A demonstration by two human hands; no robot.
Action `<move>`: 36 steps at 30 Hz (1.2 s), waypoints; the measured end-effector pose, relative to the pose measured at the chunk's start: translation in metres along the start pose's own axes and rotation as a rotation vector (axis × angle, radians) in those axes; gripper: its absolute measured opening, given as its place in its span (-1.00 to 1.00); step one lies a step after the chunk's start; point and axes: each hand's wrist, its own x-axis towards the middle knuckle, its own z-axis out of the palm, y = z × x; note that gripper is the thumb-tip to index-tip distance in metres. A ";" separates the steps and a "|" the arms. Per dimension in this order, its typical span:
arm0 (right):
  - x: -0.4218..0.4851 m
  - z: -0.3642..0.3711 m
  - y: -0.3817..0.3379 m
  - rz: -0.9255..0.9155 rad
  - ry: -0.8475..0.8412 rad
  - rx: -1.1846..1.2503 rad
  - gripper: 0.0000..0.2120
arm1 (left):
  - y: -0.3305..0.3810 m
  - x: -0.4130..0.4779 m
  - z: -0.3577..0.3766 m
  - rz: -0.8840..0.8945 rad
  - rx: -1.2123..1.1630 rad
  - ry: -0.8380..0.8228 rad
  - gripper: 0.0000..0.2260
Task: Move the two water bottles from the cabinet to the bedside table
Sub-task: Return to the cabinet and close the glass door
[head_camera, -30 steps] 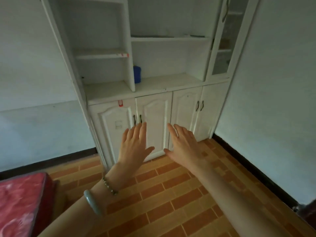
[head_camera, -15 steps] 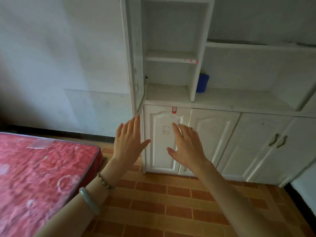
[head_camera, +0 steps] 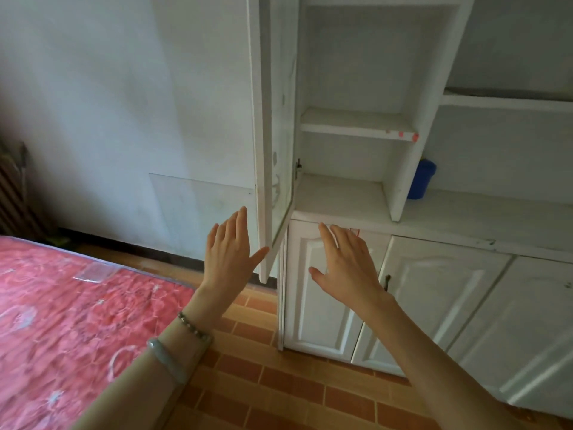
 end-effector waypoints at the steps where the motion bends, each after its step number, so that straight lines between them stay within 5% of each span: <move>1: 0.009 0.004 0.002 0.001 0.011 0.008 -0.23 | -0.002 0.009 0.003 0.001 -0.006 0.016 -0.27; 23: 0.060 0.034 0.052 -0.096 0.031 0.077 -0.26 | 0.009 0.048 0.042 0.008 -0.148 0.057 -0.45; 36: 0.029 0.023 0.150 -0.038 0.064 0.019 -0.24 | 0.125 0.048 0.078 0.067 -0.238 0.035 -0.38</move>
